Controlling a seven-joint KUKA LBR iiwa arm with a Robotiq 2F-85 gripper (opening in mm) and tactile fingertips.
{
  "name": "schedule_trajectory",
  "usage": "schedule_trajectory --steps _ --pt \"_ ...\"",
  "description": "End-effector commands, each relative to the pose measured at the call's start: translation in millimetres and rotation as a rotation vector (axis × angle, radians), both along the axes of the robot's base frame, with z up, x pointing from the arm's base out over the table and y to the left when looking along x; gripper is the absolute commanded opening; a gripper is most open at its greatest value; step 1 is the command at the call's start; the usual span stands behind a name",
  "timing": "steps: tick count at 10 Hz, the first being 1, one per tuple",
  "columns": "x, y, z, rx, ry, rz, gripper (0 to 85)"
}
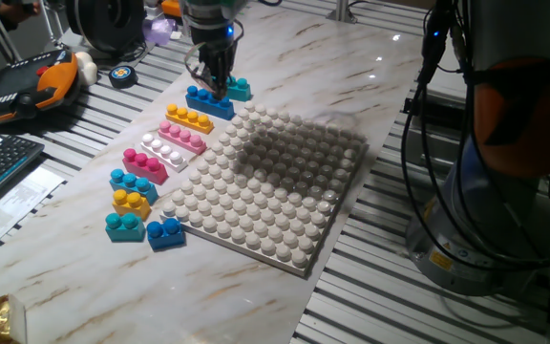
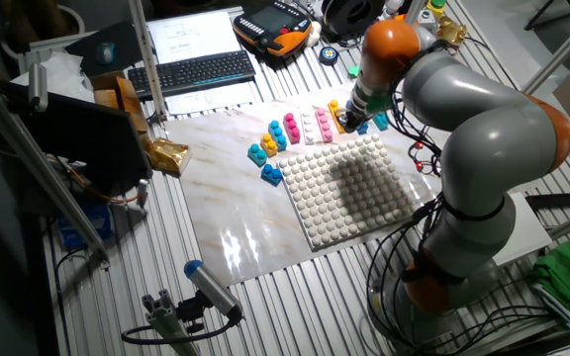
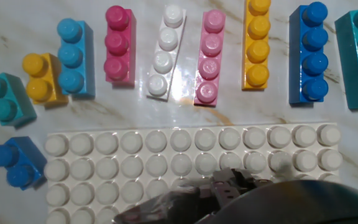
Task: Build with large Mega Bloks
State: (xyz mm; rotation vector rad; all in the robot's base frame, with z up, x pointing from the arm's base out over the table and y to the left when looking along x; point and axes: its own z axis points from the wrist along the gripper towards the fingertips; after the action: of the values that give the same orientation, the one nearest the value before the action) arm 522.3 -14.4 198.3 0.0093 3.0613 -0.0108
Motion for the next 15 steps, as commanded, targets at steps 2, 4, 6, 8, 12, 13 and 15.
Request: schedule_trajectory --steps 2,4,6,8,12,13,15 --pt "2.4 -5.6 -1.8 0.004 0.001 -0.031 0.7" --pt "6.2 -8.7 -4.3 0.012 -0.005 -0.048 0.7" --pt "9.5 -7.3 -6.4 0.014 -0.011 -0.059 0.7" --pt "14.4 -3.4 -6.3 -0.013 -0.024 -0.061 0.7" --pt "32.2 -14.9 -14.2 0.021 0.009 -0.102 0.7" --pt "36.2 -20.5 -18.6 0.037 0.009 -0.103 0.7" --pt "45.8 -32.0 -21.6 0.051 0.009 -0.114 0.7"
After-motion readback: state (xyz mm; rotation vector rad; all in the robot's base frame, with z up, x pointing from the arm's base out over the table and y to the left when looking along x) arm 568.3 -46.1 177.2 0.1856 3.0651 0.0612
